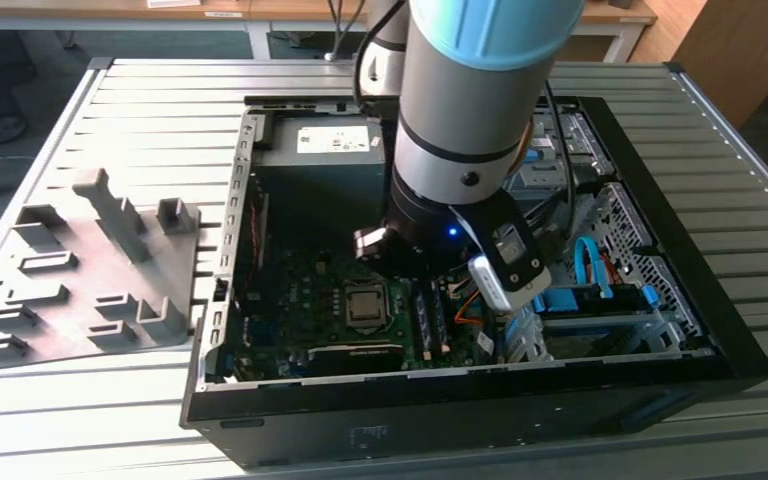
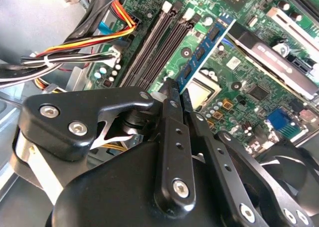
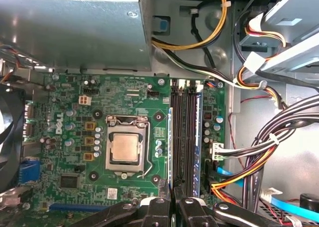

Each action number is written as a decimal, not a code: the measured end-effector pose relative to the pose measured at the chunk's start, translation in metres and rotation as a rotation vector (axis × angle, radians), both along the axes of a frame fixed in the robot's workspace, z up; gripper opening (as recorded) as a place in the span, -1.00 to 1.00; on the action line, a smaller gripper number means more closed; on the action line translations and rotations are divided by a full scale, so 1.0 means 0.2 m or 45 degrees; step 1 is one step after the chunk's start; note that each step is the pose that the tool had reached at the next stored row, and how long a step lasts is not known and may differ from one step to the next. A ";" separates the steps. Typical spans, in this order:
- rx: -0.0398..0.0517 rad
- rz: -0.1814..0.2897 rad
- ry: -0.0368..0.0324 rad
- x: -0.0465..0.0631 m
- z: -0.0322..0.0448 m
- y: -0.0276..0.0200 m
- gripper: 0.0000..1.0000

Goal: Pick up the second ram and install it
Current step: 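Insert the second ram into the second slot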

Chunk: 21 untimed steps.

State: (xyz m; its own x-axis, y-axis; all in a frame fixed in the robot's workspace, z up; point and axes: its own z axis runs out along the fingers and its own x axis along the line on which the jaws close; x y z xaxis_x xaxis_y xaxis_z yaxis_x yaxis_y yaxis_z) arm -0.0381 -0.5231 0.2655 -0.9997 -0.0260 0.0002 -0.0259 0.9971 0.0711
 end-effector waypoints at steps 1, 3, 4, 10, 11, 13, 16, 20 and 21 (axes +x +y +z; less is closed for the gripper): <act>0.000 0.000 0.0000 0.00 -0.002 0.000 -0.73; 0.000 0.000 0.0000 0.00 -0.007 0.000 -0.73; 0.000 0.000 -0.0001 0.01 -0.009 0.000 -0.73; 0.000 0.000 0.0000 0.01 -0.023 0.000 -0.73; 0.000 0.000 -0.0001 0.01 -0.026 0.000 -0.73; 0.000 0.000 0.0000 0.01 -0.031 0.000 -0.73; 0.000 0.000 0.0000 0.02 -0.037 0.000 -0.73; 0.000 0.000 0.0000 0.02 -0.044 0.000 -0.73; 0.000 0.000 0.0000 0.02 -0.045 0.000 -0.73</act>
